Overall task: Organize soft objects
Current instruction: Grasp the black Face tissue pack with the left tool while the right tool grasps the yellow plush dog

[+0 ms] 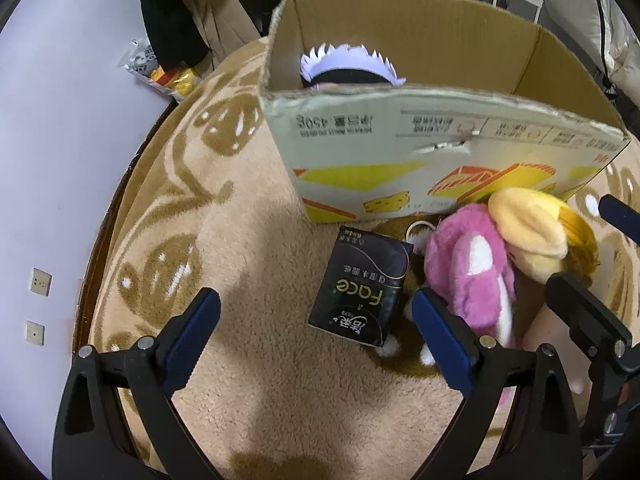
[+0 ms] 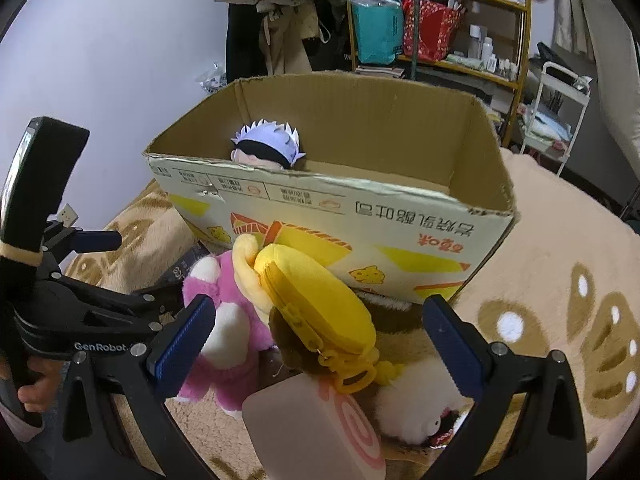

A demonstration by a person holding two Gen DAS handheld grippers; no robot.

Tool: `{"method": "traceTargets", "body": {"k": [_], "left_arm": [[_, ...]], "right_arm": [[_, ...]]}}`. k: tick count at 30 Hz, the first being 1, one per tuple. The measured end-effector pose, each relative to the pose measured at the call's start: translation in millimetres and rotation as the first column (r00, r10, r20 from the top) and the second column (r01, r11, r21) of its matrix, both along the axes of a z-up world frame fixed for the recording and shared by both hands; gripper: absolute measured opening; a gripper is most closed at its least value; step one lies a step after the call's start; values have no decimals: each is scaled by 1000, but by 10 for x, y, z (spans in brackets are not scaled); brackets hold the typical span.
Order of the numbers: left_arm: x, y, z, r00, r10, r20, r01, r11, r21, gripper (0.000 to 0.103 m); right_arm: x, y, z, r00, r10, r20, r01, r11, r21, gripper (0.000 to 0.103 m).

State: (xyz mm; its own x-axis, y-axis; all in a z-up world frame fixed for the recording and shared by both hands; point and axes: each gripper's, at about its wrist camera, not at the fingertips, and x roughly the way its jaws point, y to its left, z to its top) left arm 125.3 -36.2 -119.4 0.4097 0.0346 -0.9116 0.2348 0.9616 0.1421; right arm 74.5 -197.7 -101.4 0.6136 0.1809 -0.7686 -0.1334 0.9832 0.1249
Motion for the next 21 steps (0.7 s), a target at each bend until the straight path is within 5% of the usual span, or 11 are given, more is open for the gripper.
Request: {"method": "traceTargets", "body": {"k": [8, 14, 16, 21], "left_arm": [[71, -23, -140, 999, 1, -36, 0, 1000, 13, 96], [133, -23, -243, 998, -2, -59, 2, 1000, -1, 96], [157, 3, -259, 998, 1, -62, -3, 1000, -30, 95], [185, 28, -289, 998, 2, -67, -5, 999, -44, 77]], "right_arm": [[67, 35, -103, 999, 14, -35, -13, 1000, 9, 100], [112, 51, -217, 996, 23, -87, -22, 1000, 13, 85], [136, 52, -256, 994, 23, -106, -23, 1000, 1, 71], [154, 52, -295, 992, 29, -119, -28, 1000, 13, 67]]}}
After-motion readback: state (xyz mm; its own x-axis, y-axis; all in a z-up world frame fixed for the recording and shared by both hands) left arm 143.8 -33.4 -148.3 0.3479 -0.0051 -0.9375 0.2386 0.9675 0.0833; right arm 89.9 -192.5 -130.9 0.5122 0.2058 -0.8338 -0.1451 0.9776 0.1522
